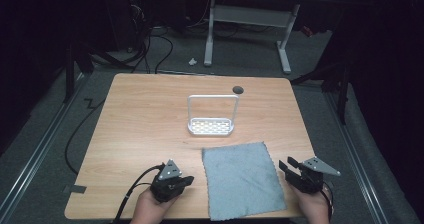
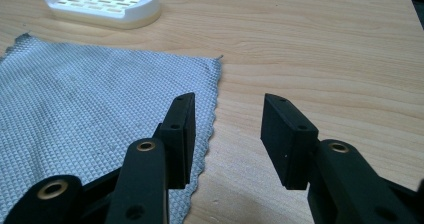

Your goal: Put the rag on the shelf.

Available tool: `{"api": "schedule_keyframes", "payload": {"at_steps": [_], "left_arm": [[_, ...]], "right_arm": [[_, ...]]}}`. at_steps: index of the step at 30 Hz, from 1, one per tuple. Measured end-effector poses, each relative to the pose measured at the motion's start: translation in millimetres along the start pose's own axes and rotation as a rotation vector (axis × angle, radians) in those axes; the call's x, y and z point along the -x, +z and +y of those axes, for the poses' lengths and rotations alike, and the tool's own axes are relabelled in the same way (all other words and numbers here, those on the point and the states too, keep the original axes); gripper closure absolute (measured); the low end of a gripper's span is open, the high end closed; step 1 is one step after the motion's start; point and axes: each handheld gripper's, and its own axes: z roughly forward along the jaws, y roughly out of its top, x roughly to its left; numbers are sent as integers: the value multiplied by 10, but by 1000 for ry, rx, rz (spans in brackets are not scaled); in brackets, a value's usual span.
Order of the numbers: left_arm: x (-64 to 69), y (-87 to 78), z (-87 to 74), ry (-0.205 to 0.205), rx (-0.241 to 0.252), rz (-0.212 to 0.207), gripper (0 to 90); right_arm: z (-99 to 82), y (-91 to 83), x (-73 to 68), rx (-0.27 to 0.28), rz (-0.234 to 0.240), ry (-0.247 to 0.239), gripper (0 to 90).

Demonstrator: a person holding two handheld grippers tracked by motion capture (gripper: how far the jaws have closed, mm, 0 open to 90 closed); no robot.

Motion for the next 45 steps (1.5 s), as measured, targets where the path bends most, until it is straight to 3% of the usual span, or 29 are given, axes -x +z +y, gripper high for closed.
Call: {"api": "schedule_keyframes", "payload": {"at_steps": [7, 10, 14, 19, 26, 30, 33, 35, 36, 37, 38, 39, 42, 45], "left_arm": [[146, 358, 139, 13, -23, -28, 899], [255, 477, 189, 52, -44, -36, 899], [288, 542, 176, 79, -82, -28, 899], [223, 464, 144, 86, -91, -10, 899], [-66, 155, 8, 53, -113, 41, 899], [-197, 5, -104, 4, -90, 52, 899], [-252, -58, -168, -44, -64, 49, 898], [-280, -69, -148, -62, -38, 62, 897], [-297, -58, -124, -66, -25, 70, 897], [-319, -37, -99, -74, -18, 73, 881], [-340, -9, -77, -76, -18, 73, 881], [-351, 27, -56, -70, -23, 80, 873], [-343, 101, -18, -43, -38, 94, 872], [-321, 111, -30, -29, -42, 98, 871]], "right_arm": [[-8, -1, 16, -1, 1, 5, 581], [-8, 1, 18, -2, 3, 5, 581], [-9, 0, 17, -2, 5, 5, 581], [-10, 0, 5, -4, 11, 9, 581], [2, 52, -102, -19, 38, -13, 590], [20, 98, -192, -27, 65, -29, 607], [48, 173, -353, -47, 108, -55, 625], [72, 267, -555, -78, 157, -116, 678], [72, 267, -555, -78, 157, -116, 678], [74, 348, -680, -110, 184, -165, 744], [74, 348, -680, -110, 184, -165, 744], [74, 421, -789, -148, 185, -212, 786], [86, 464, -839, -166, 179, -233, 887], [105, 509, -845, -177, 173, -228, 900]]}}
